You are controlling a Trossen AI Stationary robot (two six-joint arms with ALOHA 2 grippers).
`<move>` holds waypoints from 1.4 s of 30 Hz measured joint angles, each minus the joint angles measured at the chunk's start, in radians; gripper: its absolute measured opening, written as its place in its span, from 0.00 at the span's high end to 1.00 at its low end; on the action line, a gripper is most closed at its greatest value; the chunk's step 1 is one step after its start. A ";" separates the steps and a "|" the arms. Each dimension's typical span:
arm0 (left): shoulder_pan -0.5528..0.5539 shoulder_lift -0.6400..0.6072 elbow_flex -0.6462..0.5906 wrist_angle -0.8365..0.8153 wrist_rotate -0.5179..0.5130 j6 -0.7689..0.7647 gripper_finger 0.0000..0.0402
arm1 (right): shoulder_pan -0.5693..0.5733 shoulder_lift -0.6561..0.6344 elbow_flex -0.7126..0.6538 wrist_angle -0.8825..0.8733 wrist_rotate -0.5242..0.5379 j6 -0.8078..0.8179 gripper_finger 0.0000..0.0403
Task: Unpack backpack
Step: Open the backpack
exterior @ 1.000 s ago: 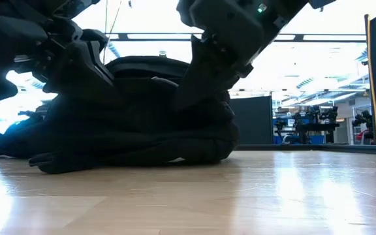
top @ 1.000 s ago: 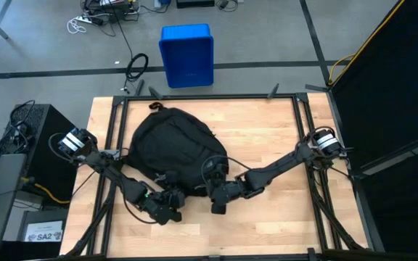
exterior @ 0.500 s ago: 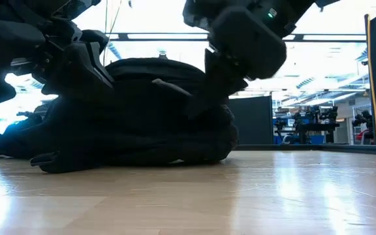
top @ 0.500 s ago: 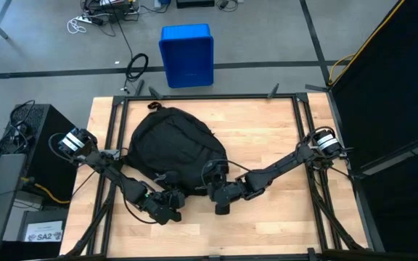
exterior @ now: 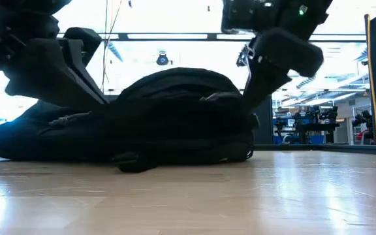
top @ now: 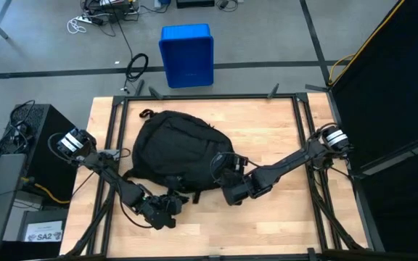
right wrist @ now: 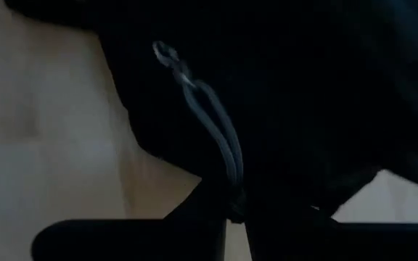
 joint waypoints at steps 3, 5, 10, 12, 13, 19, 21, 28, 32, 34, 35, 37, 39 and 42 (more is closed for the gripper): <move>0.001 0.000 0.000 0.038 -0.079 0.002 1.00 | 0.005 -0.005 0.000 0.027 -0.005 -0.002 1.00; 0.004 0.000 0.000 0.081 -0.107 0.018 1.00 | 0.005 -0.005 0.000 0.038 -0.006 -0.008 1.00; 0.032 0.000 0.000 0.263 -0.099 0.198 0.99 | 0.005 -0.005 0.000 0.044 -0.017 -0.010 1.00; 0.046 0.000 0.000 0.330 -0.068 0.281 0.97 | 0.005 -0.005 0.000 0.051 -0.019 -0.016 1.00; 0.052 0.000 0.000 0.363 -0.057 0.318 0.95 | 0.005 -0.005 0.000 0.054 -0.020 -0.018 1.00; 0.098 0.021 0.000 0.465 -0.021 0.418 0.76 | 0.005 -0.005 0.000 0.078 -0.027 -0.030 1.00; 0.116 0.043 0.002 0.468 -0.026 0.440 0.69 | 0.004 -0.005 0.000 0.087 -0.028 -0.037 1.00; 0.149 0.167 0.133 0.441 -0.092 0.579 0.51 | 0.003 -0.005 0.000 0.104 -0.029 -0.044 1.00; 0.152 0.242 0.249 0.287 -0.283 0.629 0.47 | 0.002 -0.005 0.000 0.113 -0.029 -0.045 1.00; 0.156 0.266 0.291 0.200 -0.338 0.630 0.47 | 0.002 -0.005 0.000 0.114 -0.030 -0.046 1.00; 0.159 0.277 0.309 0.167 -0.344 0.630 0.47 | 0.002 -0.005 0.000 0.115 -0.030 -0.049 1.00; 0.161 0.290 0.336 0.122 -0.346 0.621 0.47 | 0.002 -0.005 0.000 0.117 -0.030 -0.054 1.00; 0.163 0.290 0.348 0.075 -0.346 0.588 0.47 | 0.002 -0.005 0.000 0.124 -0.030 -0.059 1.00; 0.166 0.290 0.365 0.011 -0.346 0.538 0.47 | 0.002 -0.005 0.000 0.129 -0.032 -0.063 1.00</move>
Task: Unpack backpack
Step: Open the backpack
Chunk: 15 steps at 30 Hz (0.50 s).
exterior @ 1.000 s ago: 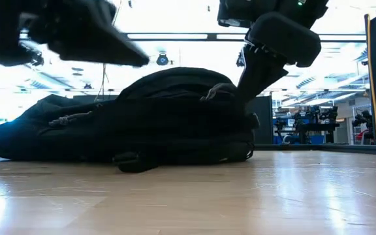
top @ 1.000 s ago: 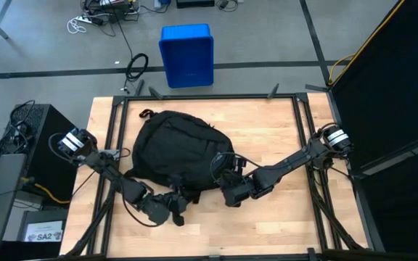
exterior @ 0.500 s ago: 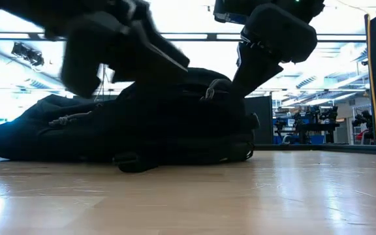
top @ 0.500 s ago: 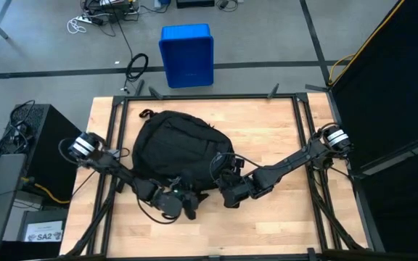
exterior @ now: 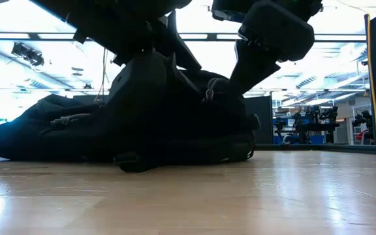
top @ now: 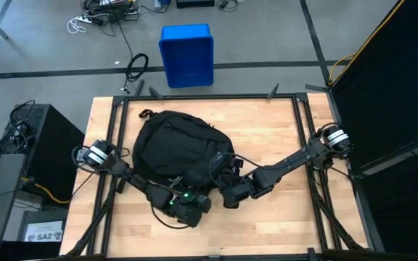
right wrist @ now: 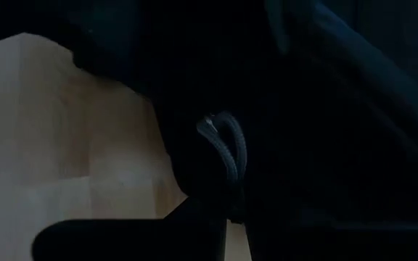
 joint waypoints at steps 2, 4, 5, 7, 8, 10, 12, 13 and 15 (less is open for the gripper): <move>0.002 0.000 0.016 -0.055 0.001 -0.020 0.47 | -0.003 0.000 0.000 0.008 -0.006 -0.001 1.00; 0.008 0.000 0.022 -0.094 0.004 -0.059 0.47 | -0.003 0.000 0.000 0.014 -0.011 -0.002 1.00; 0.012 0.000 0.023 -0.117 0.004 -0.085 0.47 | -0.003 0.000 0.000 0.021 -0.011 -0.006 1.00; 0.023 0.000 0.022 -0.168 0.005 -0.133 0.47 | -0.003 0.000 0.000 0.030 -0.015 -0.007 1.00; 0.029 0.000 0.022 -0.189 0.005 -0.154 0.47 | -0.003 0.000 0.000 0.033 -0.015 -0.008 1.00; 0.042 0.000 0.022 -0.225 0.005 -0.196 0.47 | -0.003 0.000 0.000 0.038 -0.015 -0.015 1.00; 0.056 0.000 0.022 -0.255 0.013 -0.240 0.47 | -0.003 0.000 0.000 0.043 -0.018 -0.019 1.00; 0.063 0.000 0.022 -0.266 0.013 -0.256 0.47 | -0.004 0.000 0.000 0.048 -0.021 -0.021 1.00; 0.076 0.000 0.022 -0.275 0.013 -0.274 0.47 | -0.005 0.000 0.000 0.054 -0.025 -0.025 1.00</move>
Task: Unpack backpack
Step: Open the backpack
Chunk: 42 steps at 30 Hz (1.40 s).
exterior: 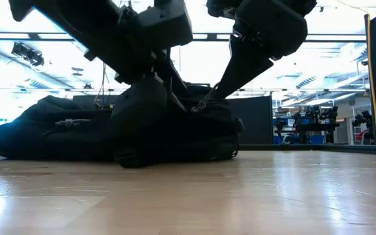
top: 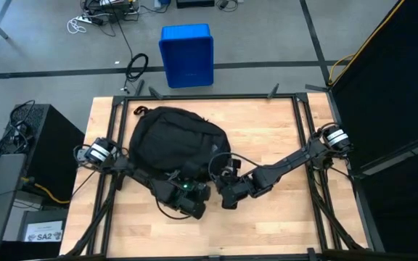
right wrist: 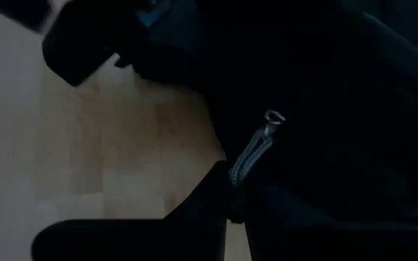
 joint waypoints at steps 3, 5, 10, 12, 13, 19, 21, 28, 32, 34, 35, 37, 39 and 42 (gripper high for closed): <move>0.012 0.000 0.000 -0.003 0.003 -0.005 0.47 | -0.001 0.000 0.000 0.011 -0.001 -0.002 1.00; 0.019 0.000 0.000 -0.004 0.004 -0.009 0.47 | -0.001 0.000 0.000 0.013 -0.009 -0.005 1.00; 0.030 0.000 -0.001 -0.005 0.004 -0.009 0.48 | -0.001 0.000 0.000 0.016 -0.013 -0.009 1.00; 0.032 0.000 -0.001 -0.006 0.004 -0.009 0.51 | -0.001 0.000 0.000 0.016 -0.016 -0.011 1.00; 0.032 0.000 -0.001 -0.006 0.004 -0.009 0.54 | -0.001 0.000 0.000 0.017 -0.016 -0.015 1.00; 0.046 0.000 -0.002 -0.009 0.009 -0.013 0.70 | 0.000 0.000 0.000 0.034 -0.020 -0.026 1.00; 0.052 0.000 -0.002 -0.010 0.011 -0.025 0.76 | 0.000 0.000 0.000 0.035 -0.027 -0.027 1.00; 0.054 0.000 -0.002 -0.013 0.082 -0.031 0.98 | 0.002 0.000 0.000 0.012 -0.023 -0.039 1.00; 0.021 0.000 -0.004 -0.018 0.118 -0.031 0.99 | -0.003 -0.005 0.000 -0.035 0.015 -0.044 1.00; -0.009 0.000 -0.004 -0.018 0.130 -0.030 1.00 | -0.005 -0.019 0.000 -0.058 0.051 -0.038 1.00; -0.026 0.000 -0.004 -0.016 0.141 -0.027 1.00 | -0.005 -0.027 0.000 -0.068 0.069 -0.036 1.00; -0.061 -0.002 -0.003 -0.009 0.172 -0.008 1.00 | -0.005 -0.046 0.000 -0.076 0.080 -0.032 1.00; -0.096 -0.002 -0.002 -0.002 0.175 -0.013 1.00 | -0.007 -0.066 0.000 -0.089 0.082 -0.031 1.00; -0.144 -0.002 -0.001 -0.002 0.169 -0.026 1.00 | -0.013 -0.089 0.000 -0.108 0.085 -0.030 1.00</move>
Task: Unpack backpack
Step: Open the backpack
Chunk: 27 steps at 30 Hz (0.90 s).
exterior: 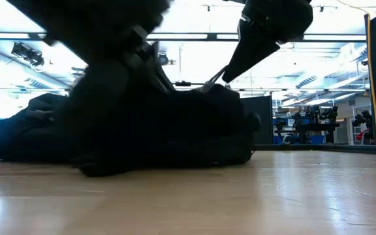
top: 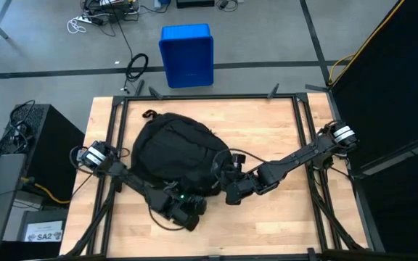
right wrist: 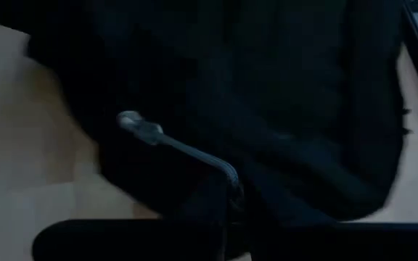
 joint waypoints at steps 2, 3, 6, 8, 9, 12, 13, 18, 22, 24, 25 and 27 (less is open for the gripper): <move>-0.029 0.000 0.000 -0.007 -0.010 -0.003 1.00 | -0.011 -0.003 0.000 -0.016 0.012 0.001 1.00; -0.043 0.000 -0.001 -0.010 -0.015 -0.007 1.00 | -0.015 -0.003 0.000 -0.026 0.013 0.004 1.00; -0.075 -0.006 -0.002 -0.035 -0.034 -0.036 1.00 | -0.029 -0.002 0.000 -0.087 -0.003 0.046 1.00; -0.095 -0.021 -0.002 -0.080 -0.054 -0.075 1.00 | -0.035 0.000 0.001 -0.153 -0.005 0.084 1.00; -0.105 -0.033 -0.003 -0.102 -0.061 -0.089 1.00 | -0.036 0.001 0.001 -0.192 0.001 0.106 1.00; -0.141 -0.076 -0.003 -0.133 -0.099 -0.122 1.00 | -0.038 0.001 0.002 -0.259 0.018 0.157 1.00; -0.154 -0.090 -0.003 -0.132 -0.114 -0.125 1.00 | -0.040 0.001 0.002 -0.278 0.027 0.165 1.00; -0.230 -0.167 -0.003 -0.118 -0.162 -0.103 1.00 | -0.075 0.001 0.002 -0.300 0.056 0.169 1.00; -0.279 -0.208 -0.003 -0.096 -0.182 -0.075 1.00 | -0.113 0.001 0.002 -0.300 0.088 0.149 1.00; -0.300 -0.215 -0.003 -0.086 -0.189 -0.056 1.00 | -0.136 0.001 0.002 -0.296 0.088 0.126 1.00; -0.310 -0.216 -0.003 -0.078 -0.192 -0.049 1.00 | -0.149 0.001 0.002 -0.291 0.089 0.114 1.00; -0.325 -0.216 -0.003 -0.075 -0.204 -0.034 1.00 | -0.174 0.001 0.002 -0.278 0.102 0.087 1.00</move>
